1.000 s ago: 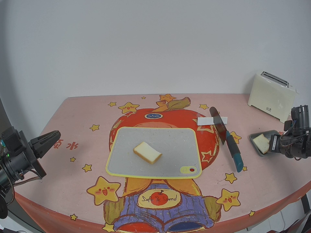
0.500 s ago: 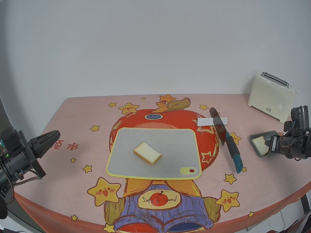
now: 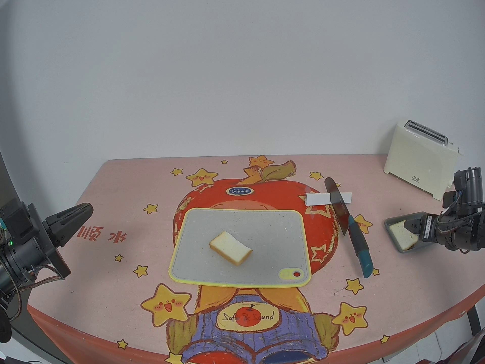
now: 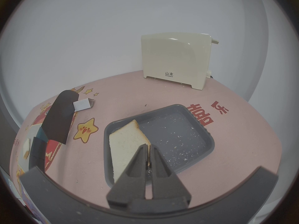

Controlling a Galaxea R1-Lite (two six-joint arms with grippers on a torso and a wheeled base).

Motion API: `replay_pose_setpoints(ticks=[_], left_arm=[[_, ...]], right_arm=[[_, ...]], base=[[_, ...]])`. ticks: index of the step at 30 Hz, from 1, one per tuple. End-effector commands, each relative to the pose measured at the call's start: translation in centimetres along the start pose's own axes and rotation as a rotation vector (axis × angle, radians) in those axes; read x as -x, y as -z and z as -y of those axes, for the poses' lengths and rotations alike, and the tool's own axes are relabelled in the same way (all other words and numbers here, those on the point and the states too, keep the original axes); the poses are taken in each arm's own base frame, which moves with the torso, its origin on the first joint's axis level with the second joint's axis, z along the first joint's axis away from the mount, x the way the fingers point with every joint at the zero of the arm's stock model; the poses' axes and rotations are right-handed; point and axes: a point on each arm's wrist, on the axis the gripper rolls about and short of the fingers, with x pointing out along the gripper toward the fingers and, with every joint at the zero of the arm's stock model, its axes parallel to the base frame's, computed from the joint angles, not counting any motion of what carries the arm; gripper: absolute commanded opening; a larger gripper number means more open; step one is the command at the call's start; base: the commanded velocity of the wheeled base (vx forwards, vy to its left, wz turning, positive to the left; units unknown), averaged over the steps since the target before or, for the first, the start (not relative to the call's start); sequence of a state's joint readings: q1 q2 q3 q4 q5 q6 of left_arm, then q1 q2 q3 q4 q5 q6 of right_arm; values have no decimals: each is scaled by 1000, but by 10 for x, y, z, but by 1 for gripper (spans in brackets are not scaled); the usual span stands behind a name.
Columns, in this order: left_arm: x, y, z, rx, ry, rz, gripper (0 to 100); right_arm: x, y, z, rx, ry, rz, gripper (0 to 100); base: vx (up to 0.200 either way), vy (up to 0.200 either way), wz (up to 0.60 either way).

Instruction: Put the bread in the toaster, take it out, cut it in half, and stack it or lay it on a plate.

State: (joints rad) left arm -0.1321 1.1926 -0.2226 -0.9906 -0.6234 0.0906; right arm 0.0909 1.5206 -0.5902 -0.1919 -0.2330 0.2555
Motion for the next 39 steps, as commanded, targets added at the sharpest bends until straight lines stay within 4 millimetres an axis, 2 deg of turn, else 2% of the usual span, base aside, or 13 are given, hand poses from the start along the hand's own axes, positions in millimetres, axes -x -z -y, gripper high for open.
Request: replay_pose_setpoints(ticks=[1, 7, 9, 12, 16, 21, 25, 30, 31, 35, 39], left_arm=[[0, 0, 0, 1, 1, -2, 0], [0, 0, 0, 1, 1, -1, 0], [0, 0, 0, 1, 1, -1, 0], [0, 0, 0, 1, 1, -2, 0], [0, 1, 0, 4, 1, -5, 0], [0, 1, 0, 4, 1, -5, 0], [0, 1, 0, 4, 1, -5, 0], [-1, 1, 2, 5, 26, -2, 0], [-1, 1, 2, 5, 26, -2, 0], [-7, -1, 11, 50, 99, 5, 0], [-10, -6, 11, 105, 80, 18, 0]], right_arm=[[9, 5, 0, 10, -14, 10, 100], [33, 8, -1, 20, -66, 75, 100], [51, 7, -5, 30, -122, 130, 100], [69, 6, -16, 59, -211, 185, 100], [81, 2, -32, 103, -299, 210, 100], [87, -5, -49, 174, -371, 233, 100], [81, -5, -72, 254, -418, 212, 100], [79, 5, -103, 359, -495, 174, 100], [79, 5, -103, 359, -495, 174, 100], [79, 10, -123, 396, -543, 155, 100], [73, 14, -136, 422, -554, 131, 100]], base=[[0, 0, 0], [0, 0, 0], [0, 0, 0], [0, 0, 0], [0, 0, 0], [0, 0, 0], [0, 0, 0], [0, 0, 0], [0, 0, 0], [0, 0, 0], [0, 0, 0]])
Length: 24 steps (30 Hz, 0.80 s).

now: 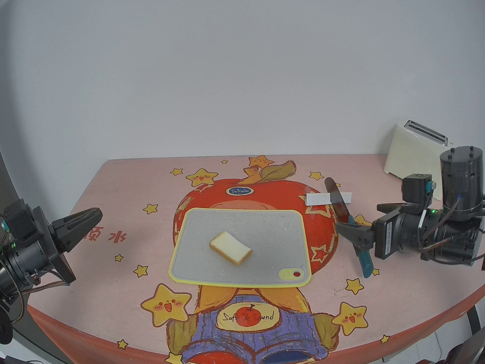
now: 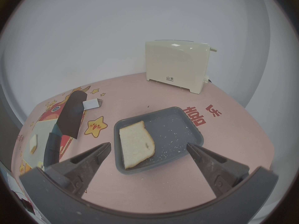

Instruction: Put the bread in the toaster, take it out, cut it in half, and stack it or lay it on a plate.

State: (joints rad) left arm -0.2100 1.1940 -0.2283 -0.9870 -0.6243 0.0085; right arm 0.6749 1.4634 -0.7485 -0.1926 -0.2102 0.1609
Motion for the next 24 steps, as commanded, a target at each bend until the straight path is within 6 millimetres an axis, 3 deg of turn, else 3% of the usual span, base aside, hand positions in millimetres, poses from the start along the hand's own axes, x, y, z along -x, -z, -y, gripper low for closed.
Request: replay_pose_setpoints(ticks=[1, 12, 13, 15, 20, 24], left_arm=[[-5, -5, 3, 35, 0, 15, 0], [-20, -7, 22, 124, 12, 17, 0], [-20, -7, 22, 124, 12, 17, 100], [-26, 1, 31, 156, 65, -63, 100], [-37, -6, 53, 260, 102, -78, 100], [-66, -7, 62, 368, 45, -142, 100]], right_arm=[[-18, 4, -15, 30, -30, -49, 100], [-26, 12, -21, 47, -42, -88, 100], [-26, 12, -21, 47, -42, -88, 100], [-17, 10, -18, 30, -35, -65, 100], [16, 16, 1, -26, -17, -12, 100], [51, 17, 18, -70, -16, 81, 100]], base=[[0, 0, 0], [0, 0, 0], [0, 0, 0], [0, 0, 0], [0, 0, 0], [0, 0, 0]])
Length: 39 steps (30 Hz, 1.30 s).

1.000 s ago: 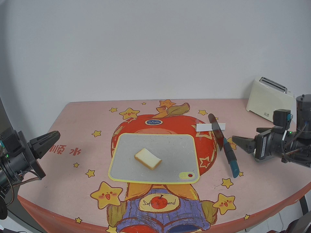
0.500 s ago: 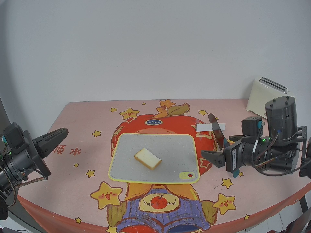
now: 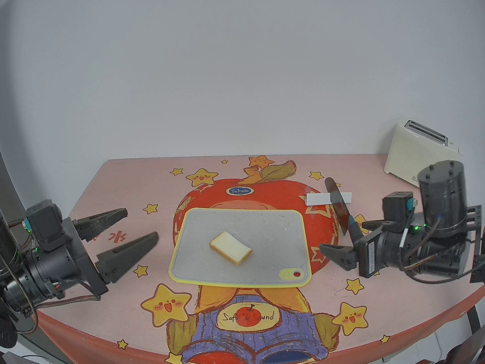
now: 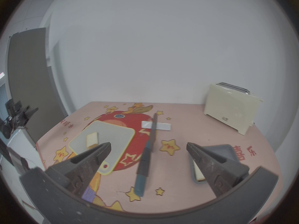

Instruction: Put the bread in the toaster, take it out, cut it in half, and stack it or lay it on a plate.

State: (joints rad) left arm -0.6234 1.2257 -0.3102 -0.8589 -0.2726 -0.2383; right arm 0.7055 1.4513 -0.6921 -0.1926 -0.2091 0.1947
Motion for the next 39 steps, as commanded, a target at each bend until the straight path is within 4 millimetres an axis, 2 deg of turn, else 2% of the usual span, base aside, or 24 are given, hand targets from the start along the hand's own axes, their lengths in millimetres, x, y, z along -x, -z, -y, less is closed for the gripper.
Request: replay_pose_setpoints(ticks=[1, 5, 8, 9, 10, 12, 20, 25, 33, 39], left_arm=[[-41, 0, 12, 115, -48, -81, 100], [-75, 17, 6, 142, -183, -167, 100], [-99, 29, 7, 166, -278, -189, 100], [-99, 29, 7, 166, -278, -189, 100], [-116, 34, 6, 175, -341, -185, 100], [-129, 47, 1, 170, -388, -216, 100], [-149, 63, -6, 142, -495, -281, 100], [-146, 67, -7, 117, -571, -354, 100], [-150, 63, -8, 95, -606, -374, 100], [-157, 53, -9, 56, -608, -385, 100]], right_arm=[[59, 1, 24, -73, -14, 161, 100], [89, -4, 35, -148, -64, 256, 100], [92, -5, 42, -172, -24, 276, 100], [92, -5, 42, -172, -24, 276, 100], [92, -6, 48, -188, 14, 282, 100], [91, -5, 54, -199, 50, 282, 100], [93, -6, 59, -210, 81, 295, 100], [93, -6, 60, -209, 81, 294, 100], [93, -6, 59, -209, 81, 295, 100], [93, -6, 59, -208, 77, 292, 100]], base=[[0, 0, 0], [0, 0, 0], [0, 0, 0], [0, 0, 0], [0, 0, 0], [0, 0, 0], [0, 0, 0], [0, 0, 0], [0, 0, 0], [0, 0, 0]])
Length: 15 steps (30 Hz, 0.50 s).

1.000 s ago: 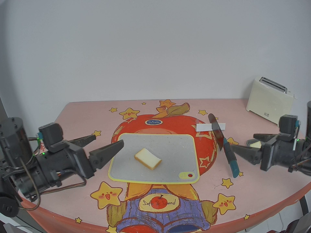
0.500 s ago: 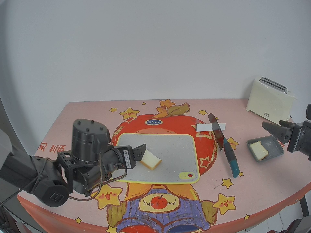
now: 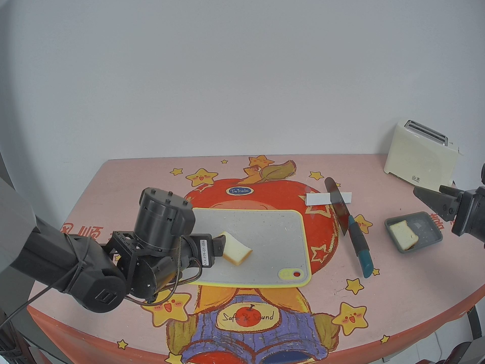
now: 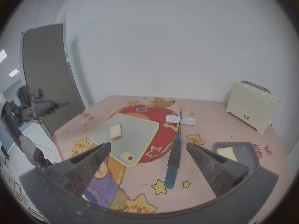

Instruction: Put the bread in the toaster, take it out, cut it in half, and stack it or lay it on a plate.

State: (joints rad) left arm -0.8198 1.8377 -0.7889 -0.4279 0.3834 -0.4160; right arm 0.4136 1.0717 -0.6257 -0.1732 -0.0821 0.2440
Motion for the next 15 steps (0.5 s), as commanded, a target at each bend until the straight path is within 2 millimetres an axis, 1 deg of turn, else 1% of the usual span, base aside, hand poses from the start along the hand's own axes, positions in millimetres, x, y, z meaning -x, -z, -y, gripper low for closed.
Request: replay_pose_setpoints(ticks=[1, 5, 10, 15], left_arm=[[-1, -6, 1, -20, -5, 3, 100], [-7, -4, 0, -39, -20, -20, 100], [-20, 6, 0, -74, -48, -52, 100], [-25, 4, -2, -68, -67, -49, 100]], right_arm=[[-1, 1, 0, 1, -2, -4, 100], [-1, 0, 0, 0, -4, -3, 100], [-1, 1, 0, 1, -5, -5, 100], [-1, 0, 0, 0, -6, 1, 100]], base=[[0, 0, 0], [0, 0, 0], [0, 0, 0], [0, 0, 0]])
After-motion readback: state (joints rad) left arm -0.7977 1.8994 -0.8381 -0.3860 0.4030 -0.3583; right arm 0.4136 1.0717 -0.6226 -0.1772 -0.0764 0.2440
